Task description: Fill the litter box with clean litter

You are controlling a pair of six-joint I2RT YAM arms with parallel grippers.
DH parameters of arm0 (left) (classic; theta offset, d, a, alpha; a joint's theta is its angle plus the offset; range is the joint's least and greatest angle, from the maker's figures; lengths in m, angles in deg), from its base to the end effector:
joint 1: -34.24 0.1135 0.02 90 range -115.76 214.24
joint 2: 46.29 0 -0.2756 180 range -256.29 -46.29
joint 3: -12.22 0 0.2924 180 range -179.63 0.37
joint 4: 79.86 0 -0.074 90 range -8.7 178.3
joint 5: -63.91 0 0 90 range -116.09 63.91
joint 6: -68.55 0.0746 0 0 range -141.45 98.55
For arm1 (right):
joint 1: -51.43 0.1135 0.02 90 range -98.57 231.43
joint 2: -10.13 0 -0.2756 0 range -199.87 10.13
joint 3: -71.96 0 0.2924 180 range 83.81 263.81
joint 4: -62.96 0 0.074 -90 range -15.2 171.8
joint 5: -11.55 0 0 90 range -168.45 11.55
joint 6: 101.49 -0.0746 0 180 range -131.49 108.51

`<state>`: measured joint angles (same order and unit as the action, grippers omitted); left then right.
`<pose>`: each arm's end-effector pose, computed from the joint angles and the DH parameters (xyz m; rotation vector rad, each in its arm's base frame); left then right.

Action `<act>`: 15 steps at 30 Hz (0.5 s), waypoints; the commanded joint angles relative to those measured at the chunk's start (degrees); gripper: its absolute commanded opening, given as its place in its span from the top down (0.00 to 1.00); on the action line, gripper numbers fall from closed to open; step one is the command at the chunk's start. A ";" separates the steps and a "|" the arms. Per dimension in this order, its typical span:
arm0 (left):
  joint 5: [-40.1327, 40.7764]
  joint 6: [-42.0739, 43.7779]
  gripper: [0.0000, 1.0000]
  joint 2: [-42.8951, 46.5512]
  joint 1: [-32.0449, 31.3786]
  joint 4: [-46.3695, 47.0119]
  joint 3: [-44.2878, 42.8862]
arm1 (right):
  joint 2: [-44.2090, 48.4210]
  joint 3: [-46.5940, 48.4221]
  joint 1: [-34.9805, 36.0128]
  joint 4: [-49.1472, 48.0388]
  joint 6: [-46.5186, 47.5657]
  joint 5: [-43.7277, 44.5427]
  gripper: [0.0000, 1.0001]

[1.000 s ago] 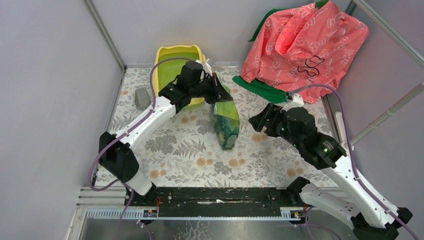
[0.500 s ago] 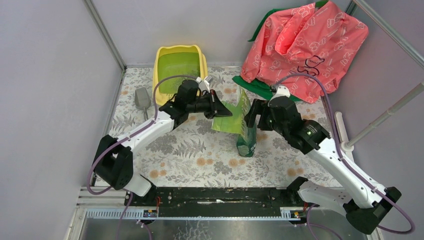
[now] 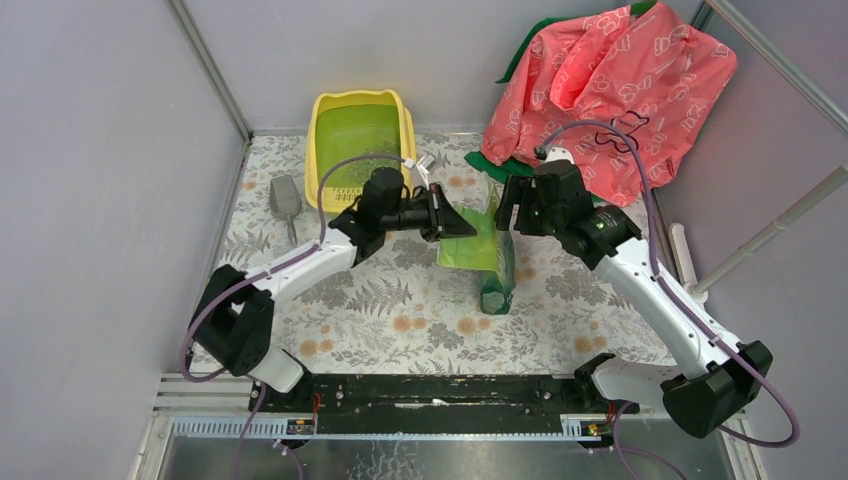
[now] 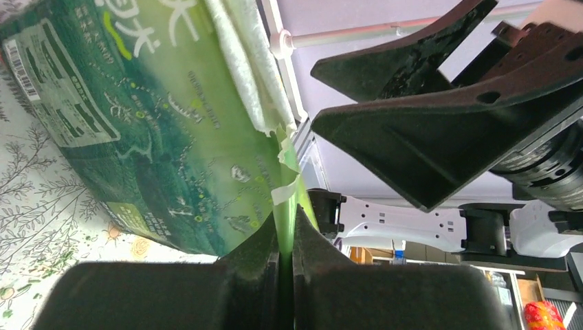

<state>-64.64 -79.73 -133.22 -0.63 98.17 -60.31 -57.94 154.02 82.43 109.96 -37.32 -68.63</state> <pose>0.3143 -0.2757 0.2787 0.1131 2.1843 -1.6589 0.2847 0.1562 0.3595 0.0032 2.1636 0.3950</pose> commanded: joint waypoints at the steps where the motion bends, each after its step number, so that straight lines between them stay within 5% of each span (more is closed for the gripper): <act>1: -0.81 -2.49 0.91 -3.02 -1.78 8.69 2.14 | -0.31 1.77 -2.40 -0.76 2.27 -4.24 0.22; 15: -0.56 -8.33 0.92 -12.45 -5.39 22.56 6.40 | -2.71 0.67 -8.36 -3.13 3.83 -9.63 0.30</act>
<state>-64.27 -86.24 -143.65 -4.85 113.91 -55.28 -59.43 154.02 74.98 110.00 -35.18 -75.25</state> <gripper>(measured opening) 0.088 0.708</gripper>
